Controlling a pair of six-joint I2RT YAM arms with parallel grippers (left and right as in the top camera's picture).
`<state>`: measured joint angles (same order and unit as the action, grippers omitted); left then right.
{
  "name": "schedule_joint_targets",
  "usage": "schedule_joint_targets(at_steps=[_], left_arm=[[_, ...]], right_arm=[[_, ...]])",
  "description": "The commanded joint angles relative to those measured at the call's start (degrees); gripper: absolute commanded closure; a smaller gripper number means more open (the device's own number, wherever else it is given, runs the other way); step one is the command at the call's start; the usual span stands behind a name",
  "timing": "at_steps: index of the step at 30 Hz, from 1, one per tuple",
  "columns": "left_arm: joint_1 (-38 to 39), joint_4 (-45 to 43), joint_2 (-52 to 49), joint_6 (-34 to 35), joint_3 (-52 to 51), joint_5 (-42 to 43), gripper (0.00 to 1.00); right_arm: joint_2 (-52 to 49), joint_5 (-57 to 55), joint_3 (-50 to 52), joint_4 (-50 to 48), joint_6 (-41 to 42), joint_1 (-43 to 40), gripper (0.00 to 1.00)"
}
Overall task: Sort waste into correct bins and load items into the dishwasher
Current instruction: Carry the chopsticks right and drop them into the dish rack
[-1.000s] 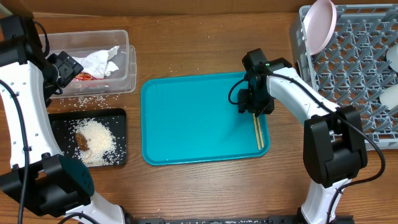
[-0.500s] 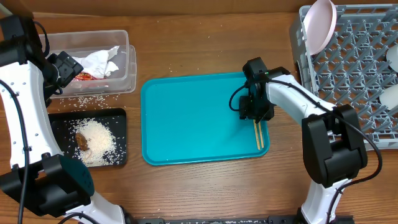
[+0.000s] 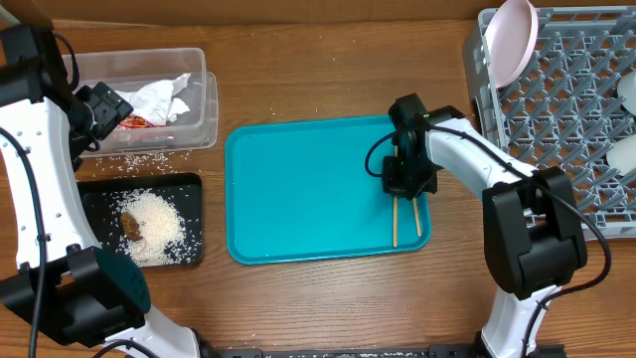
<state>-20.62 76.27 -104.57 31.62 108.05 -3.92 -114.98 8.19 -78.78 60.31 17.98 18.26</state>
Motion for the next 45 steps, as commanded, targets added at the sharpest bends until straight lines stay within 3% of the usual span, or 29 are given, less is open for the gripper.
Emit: schedule_joint_targets(at_steps=[1,8,13,25,38,45], left_arm=[[0.39,-0.04,0.76,0.33,0.33,-0.55,0.00],[0.39,-0.04,0.76,0.33,0.33,-0.55,0.00],[0.39,-0.04,0.76,0.33,0.33,-0.52,0.00],[0.39,-0.04,0.76,0.33,0.33,-0.52,0.00],[0.39,-0.04,0.76,0.33,0.33,-0.52,0.00],[0.39,-0.04,0.76,0.33,0.33,-0.55,0.00]], right_arm=[[-0.11,1.11,-8.20,4.72,-1.86,-2.60,0.96],[-0.11,-6.86,-30.34,21.40,-10.97,-11.76,0.96],[-0.11,-14.05,-40.04,24.13,-17.86,-18.16,0.96],[-0.13,-14.60,-36.30,25.51,-31.52,-26.97,0.96],[-0.20,-14.56,-35.19,26.36,-31.69,-28.02,0.96],[-0.20,-14.03,-29.31,24.52,-31.91,-28.04,0.96]])
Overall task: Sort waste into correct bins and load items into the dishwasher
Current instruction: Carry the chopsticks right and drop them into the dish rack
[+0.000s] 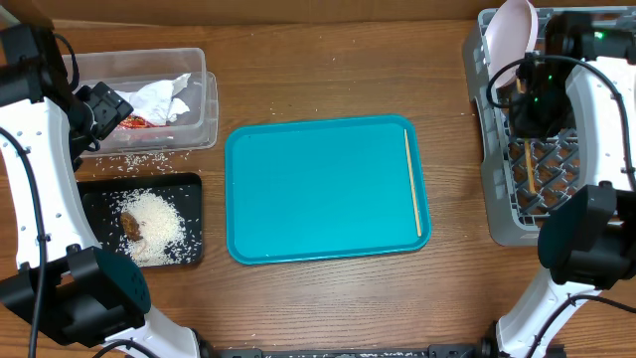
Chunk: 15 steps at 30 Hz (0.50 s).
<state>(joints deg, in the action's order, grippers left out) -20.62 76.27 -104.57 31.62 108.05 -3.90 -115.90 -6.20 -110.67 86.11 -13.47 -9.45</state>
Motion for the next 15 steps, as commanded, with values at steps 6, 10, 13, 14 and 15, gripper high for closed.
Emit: schedule_joint_targets(at_steps=[6,10,13,14,15], left_arm=[[0.39,-0.04,0.76,0.33,0.33,-0.55,0.00],[0.39,-0.04,0.76,0.33,0.33,-0.57,0.00],[0.39,-0.04,0.76,0.33,0.33,-0.55,0.00],[0.39,-0.04,0.76,0.33,0.33,-0.55,0.00],[0.39,-0.04,0.76,0.33,0.33,-0.57,0.00]], right_arm=[[0.72,-3.61,7.56,-5.95,-1.79,-0.33,0.96],[0.72,-3.87,7.65,-6.12,-1.77,-0.33,0.93],[0.72,-3.87,7.65,-6.05,-1.75,-0.33,0.75],[0.74,-3.87,7.65,-5.86,-1.73,-0.33,0.73],[0.74,-3.87,7.65,-5.57,-1.66,-0.31,0.70]])
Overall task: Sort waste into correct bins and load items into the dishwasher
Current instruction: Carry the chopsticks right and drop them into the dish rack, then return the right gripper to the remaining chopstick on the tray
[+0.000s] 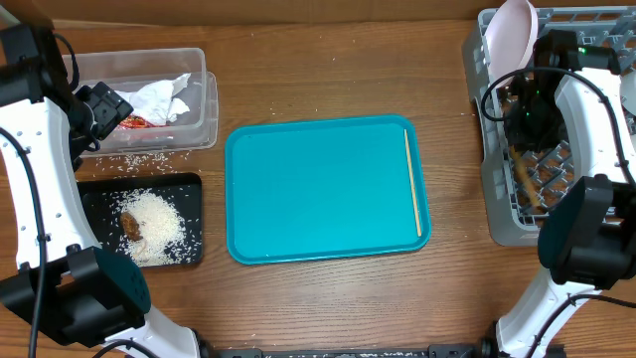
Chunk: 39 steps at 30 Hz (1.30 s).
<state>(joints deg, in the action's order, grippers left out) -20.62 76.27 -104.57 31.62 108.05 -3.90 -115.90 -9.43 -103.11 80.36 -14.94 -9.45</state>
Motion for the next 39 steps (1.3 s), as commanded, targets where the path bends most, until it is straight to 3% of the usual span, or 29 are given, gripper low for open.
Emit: schedule_joint_targets(at_steps=[1,3,9,12,15,16,20,22,29,32,35,37,39], left_arm=[[0.39,-0.04,0.76,0.33,0.33,-0.57,0.00],[0.39,-0.04,0.76,0.33,0.33,-0.55,0.00],[0.39,-0.04,0.76,0.33,0.33,-0.57,0.00],[0.42,-0.04,0.76,0.33,0.33,-0.55,0.00],[0.39,-0.04,0.76,0.33,0.33,-0.55,0.00],[0.39,-0.04,0.76,0.33,0.33,-0.55,0.00],[0.39,-0.04,0.76,0.33,0.33,-0.57,0.00],[0.39,-0.04,0.76,0.33,0.33,-0.55,0.00],[0.39,-0.04,0.76,0.33,0.33,-0.57,0.00],[0.39,-0.04,0.76,0.33,0.33,-0.57,0.00],[0.39,-0.04,0.76,0.33,0.33,-0.55,0.00],[0.39,-0.04,0.76,0.33,0.33,-0.55,0.00],[0.39,-0.04,0.76,0.33,0.33,-0.57,0.00]], right_arm=[[0.74,-0.63,0.09,0.48,-0.07,-0.24,0.66],[0.74,-0.59,-0.07,1.22,-0.07,-0.13,0.59],[1.09,3.93,-3.93,5.03,0.13,1.33,0.58],[2.29,8.70,-7.02,7.08,0.11,3.23,0.47],[4.02,14.21,-8.26,7.93,0.13,5.31,0.29],[4.63,17.70,-8.31,7.96,0.13,6.12,0.00],[5.22,37.68,-8.28,8.31,0.11,9.09,0.00],[5.14,42.40,-8.26,8.57,0.09,10.40,0.00],[5.01,37.31,-5.97,5.07,-0.90,15.02,0.00],[4.87,35.28,-2.16,1.27,4.63,15.93,0.00],[4.76,28.65,2.40,-3.32,12.07,16.65,0.18],[4.76,24.46,6.67,-7.43,16.63,17.16,0.37],[4.76,22.84,9.94,-10.27,20.00,17.49,0.41]])
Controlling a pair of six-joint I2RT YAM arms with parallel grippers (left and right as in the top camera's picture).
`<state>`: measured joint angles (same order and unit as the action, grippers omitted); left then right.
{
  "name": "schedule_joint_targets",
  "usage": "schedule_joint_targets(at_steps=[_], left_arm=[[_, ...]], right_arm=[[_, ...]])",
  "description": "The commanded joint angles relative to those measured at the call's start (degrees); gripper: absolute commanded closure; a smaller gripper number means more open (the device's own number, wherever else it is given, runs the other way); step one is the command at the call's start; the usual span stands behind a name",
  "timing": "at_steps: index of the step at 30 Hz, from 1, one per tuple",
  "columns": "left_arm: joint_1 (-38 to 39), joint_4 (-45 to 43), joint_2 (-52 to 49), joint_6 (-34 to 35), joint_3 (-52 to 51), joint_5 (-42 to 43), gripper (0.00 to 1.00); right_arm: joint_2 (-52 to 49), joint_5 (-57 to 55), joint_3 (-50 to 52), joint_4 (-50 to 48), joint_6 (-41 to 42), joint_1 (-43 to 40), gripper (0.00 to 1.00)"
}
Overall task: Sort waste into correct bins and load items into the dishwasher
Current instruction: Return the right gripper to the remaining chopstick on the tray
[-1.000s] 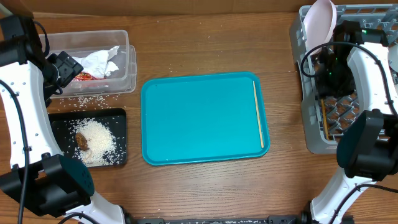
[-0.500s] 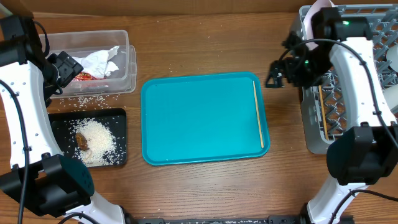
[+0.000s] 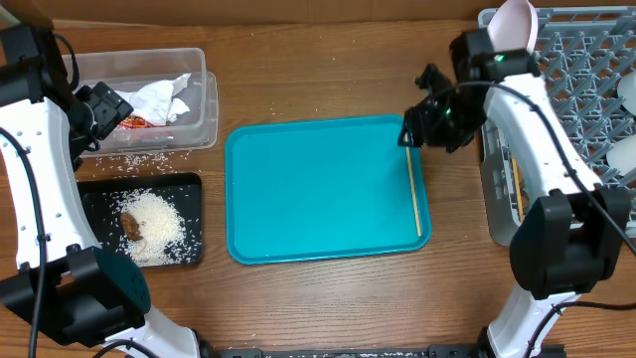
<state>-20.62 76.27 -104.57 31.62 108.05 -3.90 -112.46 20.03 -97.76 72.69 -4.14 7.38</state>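
Note:
One wooden chopstick lies along the right edge of the teal tray. A second chopstick lies in the left part of the grey dishwasher rack. My right gripper hovers over the tray's far right corner, just above the far end of the tray's chopstick. It looks open, with nothing between its fingers. My left gripper hangs over the left end of the clear bin. Whether its jaws are open or shut does not show.
The clear bin holds crumpled white paper and a red wrapper. A black tray with rice and a brown food scrap sits at the front left. Loose rice grains lie between them. A pink plate stands in the rack, with white dishes at its right edge.
My right gripper was low over the rack's left side with a chopstick. Now it is over the tray's far right corner without it, and that chopstick lies in the rack. The left arm is unchanged.
At first my right gripper was down on two chopsticks at the tray's right side. Then it was over the rack with one chopstick, and the other stayed on the tray. It then sat lower in the rack. Now that chopstick lies there and the gripper is back at the tray.

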Motion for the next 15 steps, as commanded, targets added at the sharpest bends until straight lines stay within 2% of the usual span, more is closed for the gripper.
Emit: schedule_joint_targets(at_steps=[1,3,6,11,15], left_arm=[[0.39,-0.04,0.76,0.33,0.33,-0.57,0.00],[0.39,-0.04,0.76,0.33,0.33,-0.55,0.00],[0.39,-0.04,0.76,0.33,0.33,-0.57,0.00],[0.39,-0.02,0.76,0.33,0.33,-0.55,0.00],[0.39,-0.04,0.76,0.35,0.33,-0.55,0.00]], right_arm=[[1.33,-7.13,6.34,-3.78,10.47,0.83,0.45],[1.33,-7.26,8.63,-5.11,11.15,1.33,0.53],[1.33,-9.09,10.25,-5.66,12.04,2.40,0.59],[1.31,-17.64,11.39,-6.34,17.46,5.57,0.62],[1.29,-20.28,14.14,-10.05,20.68,8.41,0.62]])
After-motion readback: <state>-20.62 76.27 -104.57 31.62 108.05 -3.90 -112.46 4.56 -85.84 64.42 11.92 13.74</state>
